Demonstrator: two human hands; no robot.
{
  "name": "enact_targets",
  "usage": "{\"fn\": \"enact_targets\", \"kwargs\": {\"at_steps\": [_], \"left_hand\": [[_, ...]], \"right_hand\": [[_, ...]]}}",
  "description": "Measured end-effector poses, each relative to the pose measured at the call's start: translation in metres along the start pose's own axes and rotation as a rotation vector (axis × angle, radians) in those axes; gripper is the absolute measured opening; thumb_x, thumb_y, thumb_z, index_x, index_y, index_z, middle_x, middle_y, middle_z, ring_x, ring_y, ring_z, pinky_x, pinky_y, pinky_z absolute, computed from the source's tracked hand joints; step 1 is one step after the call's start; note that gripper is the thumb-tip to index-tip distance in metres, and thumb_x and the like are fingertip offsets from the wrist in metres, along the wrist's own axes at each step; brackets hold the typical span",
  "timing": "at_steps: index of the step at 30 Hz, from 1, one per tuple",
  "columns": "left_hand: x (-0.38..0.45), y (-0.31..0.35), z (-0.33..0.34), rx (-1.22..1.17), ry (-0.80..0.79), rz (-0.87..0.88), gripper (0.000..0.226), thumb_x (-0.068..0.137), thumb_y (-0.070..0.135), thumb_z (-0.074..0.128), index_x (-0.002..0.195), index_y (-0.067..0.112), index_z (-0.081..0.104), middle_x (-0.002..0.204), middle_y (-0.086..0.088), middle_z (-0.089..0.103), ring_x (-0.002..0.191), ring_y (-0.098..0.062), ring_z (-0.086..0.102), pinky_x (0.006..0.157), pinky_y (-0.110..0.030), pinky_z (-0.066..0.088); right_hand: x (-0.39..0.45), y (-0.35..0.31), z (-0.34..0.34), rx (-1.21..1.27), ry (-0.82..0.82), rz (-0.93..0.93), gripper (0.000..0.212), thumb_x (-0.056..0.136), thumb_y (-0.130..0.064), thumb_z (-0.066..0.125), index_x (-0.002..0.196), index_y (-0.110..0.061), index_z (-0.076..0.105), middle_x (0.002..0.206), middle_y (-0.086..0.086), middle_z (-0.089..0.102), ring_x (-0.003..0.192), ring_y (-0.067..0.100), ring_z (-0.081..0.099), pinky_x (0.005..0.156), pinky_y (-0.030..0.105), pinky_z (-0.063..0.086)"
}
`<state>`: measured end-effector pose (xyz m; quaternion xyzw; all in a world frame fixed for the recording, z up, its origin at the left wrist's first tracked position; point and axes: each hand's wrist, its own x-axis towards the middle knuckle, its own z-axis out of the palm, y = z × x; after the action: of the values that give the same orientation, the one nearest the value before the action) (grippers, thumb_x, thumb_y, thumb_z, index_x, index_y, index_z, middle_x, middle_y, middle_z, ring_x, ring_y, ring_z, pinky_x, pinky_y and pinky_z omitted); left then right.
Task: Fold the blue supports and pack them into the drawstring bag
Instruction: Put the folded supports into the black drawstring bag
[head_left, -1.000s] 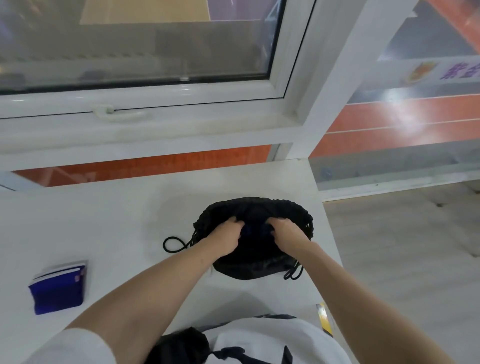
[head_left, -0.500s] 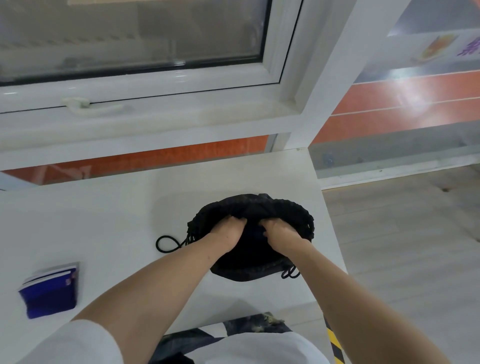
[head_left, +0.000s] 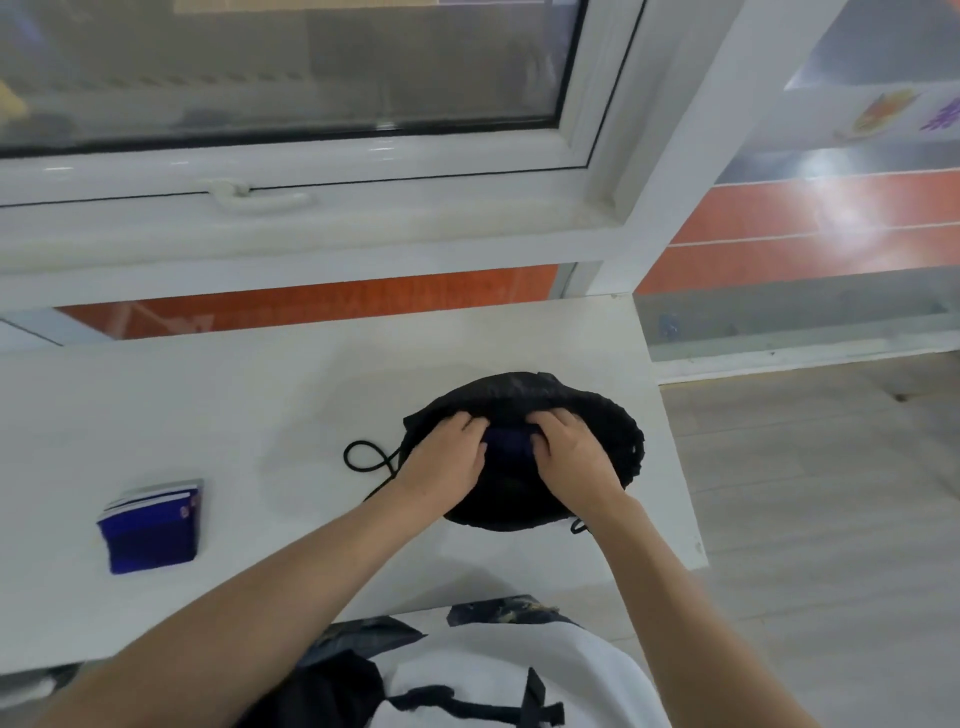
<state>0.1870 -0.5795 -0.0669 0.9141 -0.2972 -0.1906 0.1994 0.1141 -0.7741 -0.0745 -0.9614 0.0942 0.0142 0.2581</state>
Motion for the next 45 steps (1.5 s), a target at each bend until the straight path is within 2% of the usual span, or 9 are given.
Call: {"fn": "enact_targets", "kwargs": {"at_steps": [6,12,15,18,22,25,28,38,45], "left_hand": [[-0.067,-0.028,-0.046,0.028,0.216,0.049,0.034,0.104,0.021,0.045,0.136,0.011,0.053,0.127,-0.003,0.055,0.116,-0.023,0.053,0.092,-0.038,0.052],[-0.133,-0.104,-0.075,0.040,0.287,-0.076,0.035,0.101,0.021,0.047,0.135,0.013,0.051,0.129,-0.004,0.053,0.112,-0.025,0.054,0.083,-0.043,0.056],[-0.175,-0.150,-0.088,0.100,0.284,-0.166,0.040,0.102,0.024,0.046,0.140,0.013,0.050,0.133,-0.004,0.055,0.115,-0.025,0.056,0.085,-0.042,0.055],[-0.219,-0.192,-0.098,0.138,0.271,-0.248,0.042,0.105,0.028,0.042,0.144,0.014,0.046,0.135,-0.003,0.055,0.117,-0.024,0.056,0.083,-0.040,0.054],[-0.276,-0.243,-0.104,0.139,0.273,-0.301,0.038,0.104,0.028,0.042,0.138,0.015,0.050,0.129,-0.003,0.057,0.113,-0.025,0.058,0.083,-0.041,0.052],[-0.310,-0.275,-0.106,0.137,0.289,-0.354,0.034,0.099,0.024,0.051,0.130,0.013,0.058,0.121,-0.005,0.064,0.104,-0.029,0.063,0.076,-0.041,0.051],[-0.334,-0.302,-0.106,0.198,0.235,-0.389,0.042,0.098,0.026,0.053,0.137,0.011,0.056,0.124,-0.008,0.064,0.107,-0.031,0.061,0.078,-0.042,0.052],[-0.364,-0.353,-0.108,0.164,0.180,-0.528,0.046,0.103,0.030,0.042,0.147,0.015,0.043,0.137,-0.005,0.055,0.118,-0.026,0.055,0.088,-0.039,0.050],[-0.364,-0.387,-0.119,0.183,0.111,-0.621,0.051,0.104,0.030,0.041,0.152,0.016,0.035,0.146,-0.006,0.048,0.129,-0.027,0.050,0.096,-0.041,0.048]], "right_hand": [[-0.013,-0.065,0.005,-0.031,0.123,-0.138,0.024,0.100,-0.013,0.058,0.121,-0.010,0.069,0.117,0.004,0.070,0.105,0.025,0.063,0.091,0.042,0.055],[-0.019,-0.151,0.038,-0.016,0.139,-0.254,0.024,0.098,-0.011,0.059,0.119,-0.009,0.069,0.115,0.004,0.069,0.104,0.028,0.061,0.087,0.044,0.055],[-0.027,-0.198,0.067,-0.015,0.106,-0.285,0.022,0.095,-0.008,0.060,0.115,-0.009,0.069,0.110,0.004,0.069,0.100,0.028,0.061,0.083,0.046,0.056],[-0.038,-0.244,0.099,-0.035,0.064,-0.329,0.025,0.094,-0.014,0.052,0.112,-0.010,0.070,0.109,0.003,0.069,0.098,0.029,0.063,0.080,0.047,0.056],[-0.054,-0.297,0.141,-0.031,0.002,-0.348,0.025,0.094,-0.013,0.057,0.114,-0.011,0.071,0.113,0.004,0.069,0.102,0.032,0.064,0.084,0.048,0.056],[-0.065,-0.331,0.167,-0.036,-0.044,-0.358,0.023,0.093,-0.009,0.062,0.115,-0.010,0.071,0.114,0.005,0.069,0.104,0.033,0.064,0.084,0.045,0.056],[-0.067,-0.360,0.186,-0.057,-0.125,-0.363,0.026,0.097,-0.012,0.057,0.121,-0.012,0.069,0.121,0.003,0.066,0.111,0.028,0.060,0.090,0.045,0.054],[-0.041,-0.415,0.246,-0.118,-0.322,-0.372,0.032,0.101,-0.019,0.050,0.131,-0.017,0.062,0.131,-0.001,0.061,0.119,0.023,0.054,0.098,0.041,0.050],[0.003,-0.432,0.290,-0.195,-0.437,-0.354,0.044,0.100,-0.028,0.057,0.142,-0.017,0.049,0.143,0.001,0.050,0.131,0.024,0.046,0.105,0.038,0.045]]}}
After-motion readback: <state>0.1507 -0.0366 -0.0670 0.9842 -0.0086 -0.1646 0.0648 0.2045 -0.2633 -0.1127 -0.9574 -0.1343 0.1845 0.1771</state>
